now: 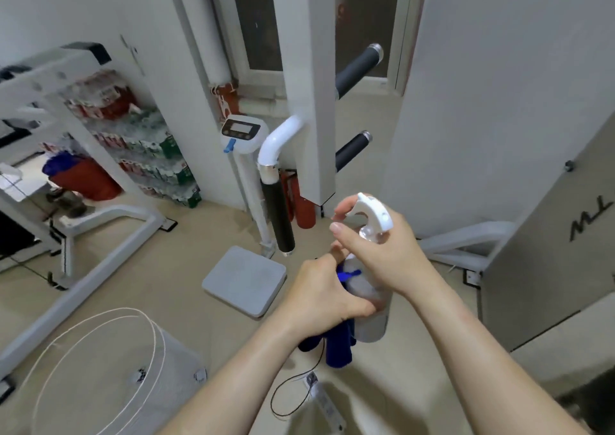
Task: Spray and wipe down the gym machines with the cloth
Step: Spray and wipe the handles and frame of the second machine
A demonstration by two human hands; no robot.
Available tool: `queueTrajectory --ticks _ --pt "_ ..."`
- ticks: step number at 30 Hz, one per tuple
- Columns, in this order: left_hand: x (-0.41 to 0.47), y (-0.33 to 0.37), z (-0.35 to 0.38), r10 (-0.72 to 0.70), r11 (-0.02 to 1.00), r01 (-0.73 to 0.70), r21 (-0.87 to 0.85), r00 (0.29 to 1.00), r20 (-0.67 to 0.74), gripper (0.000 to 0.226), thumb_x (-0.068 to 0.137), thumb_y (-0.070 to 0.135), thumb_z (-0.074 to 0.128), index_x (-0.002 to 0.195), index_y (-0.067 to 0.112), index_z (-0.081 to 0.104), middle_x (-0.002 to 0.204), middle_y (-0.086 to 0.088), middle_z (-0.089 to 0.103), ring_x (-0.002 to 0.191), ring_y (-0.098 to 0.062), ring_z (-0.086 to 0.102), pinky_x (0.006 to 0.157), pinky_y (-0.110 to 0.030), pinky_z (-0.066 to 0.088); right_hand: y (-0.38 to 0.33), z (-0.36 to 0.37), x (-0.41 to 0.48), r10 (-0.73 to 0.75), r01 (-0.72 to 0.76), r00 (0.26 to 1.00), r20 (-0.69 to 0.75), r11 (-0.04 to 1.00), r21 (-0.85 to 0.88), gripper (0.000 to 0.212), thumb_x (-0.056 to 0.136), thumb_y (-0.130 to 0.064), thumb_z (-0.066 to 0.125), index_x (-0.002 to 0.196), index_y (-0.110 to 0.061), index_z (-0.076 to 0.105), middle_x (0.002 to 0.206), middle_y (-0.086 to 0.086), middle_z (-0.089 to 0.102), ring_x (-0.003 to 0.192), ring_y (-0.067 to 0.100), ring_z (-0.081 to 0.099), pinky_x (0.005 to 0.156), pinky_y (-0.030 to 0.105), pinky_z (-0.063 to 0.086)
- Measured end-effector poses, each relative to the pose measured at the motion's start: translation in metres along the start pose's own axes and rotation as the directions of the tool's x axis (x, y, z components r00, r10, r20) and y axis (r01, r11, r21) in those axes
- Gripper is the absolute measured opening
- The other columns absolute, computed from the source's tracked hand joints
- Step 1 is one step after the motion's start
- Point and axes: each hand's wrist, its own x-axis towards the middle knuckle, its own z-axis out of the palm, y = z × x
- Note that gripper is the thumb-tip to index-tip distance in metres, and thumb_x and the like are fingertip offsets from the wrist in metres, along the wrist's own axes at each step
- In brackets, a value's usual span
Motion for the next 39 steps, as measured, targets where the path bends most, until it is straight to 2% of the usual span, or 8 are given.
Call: queueTrajectory --ticks 6,8,11,16,25,28,34,39 --pt "0.003 -0.049 -0.062 0.031 0.995 -0.049 0.088 0.980 0.196 0.063 0.063 0.051 0.081 0.119 0.036 0.058 0.109 0.018 0.066 0.092 -0.001 0.063 0.082 -0.024 0.053 0.004 0.065 0.006 0.028 -0.057 0.952 -0.304 0.994 -0.088 0.015 0.090 -0.024 0.062 0.077 -0.026 0.056 0.062 0.005 0.058 0.062 0.033 0.058 0.063 0.045 0.052" --pt "0.003 -0.062 -0.089 0.001 0.997 -0.016 0.076 0.980 0.199 0.056 0.069 0.046 0.081 0.120 0.034 0.062 0.113 0.018 0.066 0.087 0.000 0.063 0.074 -0.015 0.050 0.001 0.078 0.007 0.028 -0.080 0.944 -0.328 0.986 -0.146 0.017 0.091 -0.027 0.061 0.076 -0.022 0.055 0.060 0.009 0.058 0.059 0.034 0.056 0.062 0.045 0.051" --pt "0.008 -0.081 -0.127 -0.049 0.993 0.062 -0.096 0.991 0.125 0.013 0.080 0.029 0.075 0.090 0.022 0.073 0.078 0.009 0.070 0.069 -0.008 0.064 0.068 -0.020 0.050 -0.004 0.098 0.007 0.062 -0.146 0.948 -0.312 0.955 -0.256 0.025 0.090 -0.030 0.063 0.072 -0.014 0.056 0.057 0.011 0.059 0.058 0.032 0.056 0.064 0.044 0.053" --pt "0.034 -0.093 -0.164 -0.300 0.862 0.213 -0.460 0.946 -0.126 0.029 0.085 0.028 0.069 0.071 0.006 0.057 0.049 0.000 0.048 0.050 -0.018 0.045 0.059 -0.030 0.039 -0.006 0.118 0.003 0.161 -0.275 0.947 -0.277 0.854 -0.442 0.035 0.088 -0.039 0.066 0.070 -0.011 0.054 0.065 0.005 0.060 0.064 0.026 0.063 0.069 0.038 0.052" --pt "0.078 -0.069 -0.161 -0.242 0.582 0.082 -0.809 0.967 -0.077 0.015 0.092 0.027 0.064 0.095 0.015 0.071 0.088 -0.011 0.063 0.080 -0.024 0.060 0.074 -0.034 0.052 0.003 0.145 0.012 0.134 -0.312 0.919 -0.370 0.821 -0.478 0.048 0.085 -0.047 0.048 0.055 -0.014 0.031 0.050 0.012 0.054 0.056 0.029 0.060 0.061 0.045 0.048" --pt "0.083 -0.067 -0.153 -0.218 0.416 0.093 -0.905 0.976 0.000 0.024 0.098 0.027 0.055 0.110 0.012 0.070 0.099 -0.013 0.068 0.086 -0.024 0.067 0.076 -0.035 0.057 0.008 0.145 0.012 0.120 -0.314 0.906 -0.407 0.835 -0.452 0.046 0.085 -0.049 0.051 0.059 -0.012 0.040 0.053 0.008 0.056 0.058 0.027 0.059 0.062 0.042 0.049" --pt "0.068 -0.072 -0.150 -0.085 -0.146 0.179 -0.973 0.978 0.193 0.046 0.082 0.006 0.031 0.114 -0.002 0.064 0.118 -0.021 0.066 0.111 -0.036 0.063 0.100 -0.048 0.046 -0.002 0.146 0.020 0.032 -0.240 0.878 -0.477 0.893 -0.381 0.037 0.087 -0.035 0.059 0.062 -0.009 0.049 0.056 0.008 0.056 0.058 0.030 0.059 0.060 0.044 0.049" --pt "0.061 -0.067 -0.147 -0.018 0.038 0.159 -0.987 0.987 0.159 0.078 0.060 -0.017 0.022 0.129 -0.001 0.053 0.124 -0.021 0.063 0.113 -0.039 0.062 0.091 -0.048 0.050 -0.014 0.136 0.029 0.055 -0.248 0.865 -0.499 0.910 -0.331 0.038 0.081 -0.035 0.061 0.061 -0.005 0.051 0.053 0.013 0.058 0.058 0.034 0.058 0.059 0.044 0.051"
